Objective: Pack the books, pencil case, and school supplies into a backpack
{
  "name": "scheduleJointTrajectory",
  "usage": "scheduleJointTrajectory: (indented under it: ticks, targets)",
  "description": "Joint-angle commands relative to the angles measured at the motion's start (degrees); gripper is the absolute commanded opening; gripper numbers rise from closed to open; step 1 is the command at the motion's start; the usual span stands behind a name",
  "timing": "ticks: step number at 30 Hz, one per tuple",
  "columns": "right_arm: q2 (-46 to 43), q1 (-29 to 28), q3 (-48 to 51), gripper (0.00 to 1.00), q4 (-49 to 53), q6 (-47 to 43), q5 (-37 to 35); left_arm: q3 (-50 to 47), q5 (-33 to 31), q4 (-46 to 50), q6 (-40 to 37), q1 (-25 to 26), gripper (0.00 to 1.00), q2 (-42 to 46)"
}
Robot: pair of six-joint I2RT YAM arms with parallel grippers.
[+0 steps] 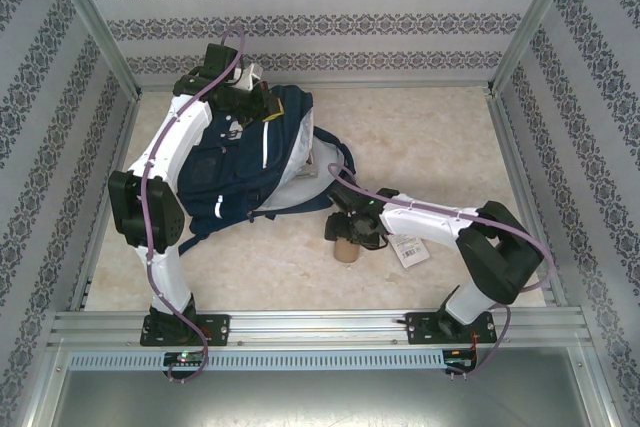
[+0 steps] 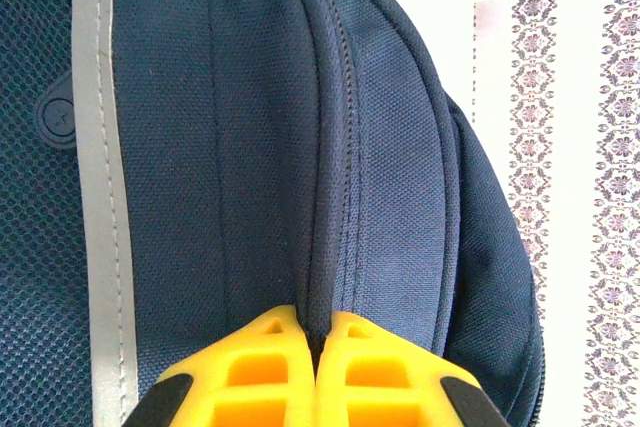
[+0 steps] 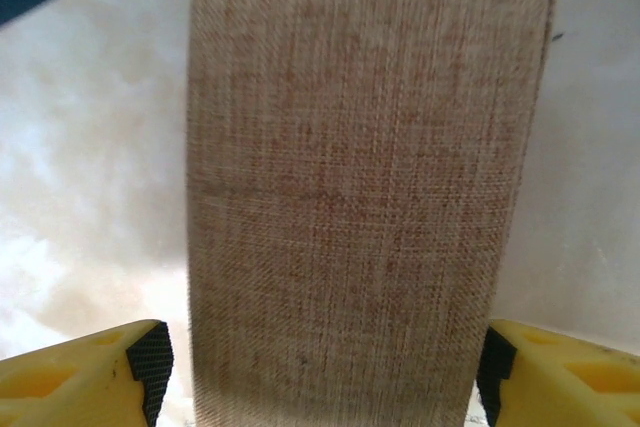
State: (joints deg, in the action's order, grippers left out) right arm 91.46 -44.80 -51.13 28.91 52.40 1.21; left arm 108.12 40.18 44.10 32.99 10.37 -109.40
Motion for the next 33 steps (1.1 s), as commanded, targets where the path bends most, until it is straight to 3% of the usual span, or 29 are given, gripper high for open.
scheduleJointTrajectory:
  ticks: [1,6,11,18,28,33]
  targets:
    - [2.26,-0.85,-1.28,0.75,-0.02,-0.19,-2.33,0.25,4.26,-4.02,-0.91,-0.55,0.00,3.85]
    - [2.45,-2.73,-3.77,0.49,2.67,-4.47,-6.81,0.58,4.41,-3.77,-1.09,-0.75,0.00,3.92]
    - [-2.37,-4.90,-4.73,0.39,3.59,-12.02,-12.37,0.70,4.93,-3.19,-1.79,-1.13,0.00,3.87]
    - [-6.51,-8.02,-8.54,0.40,0.98,-34.54,-18.25,0.88,6.70,-2.45,-2.90,-1.40,0.00,3.76]
    - [-0.56,-9.82,-16.08,0.41,-2.00,-63.69,-27.44,-0.74,8.83,-0.06,-5.13,-2.02,0.00,5.32]
    - [3.43,-10.88,-17.30,0.42,-4.67,-73.54,-31.84,-1.32,9.27,0.27,-5.53,-2.35,0.00,6.09]
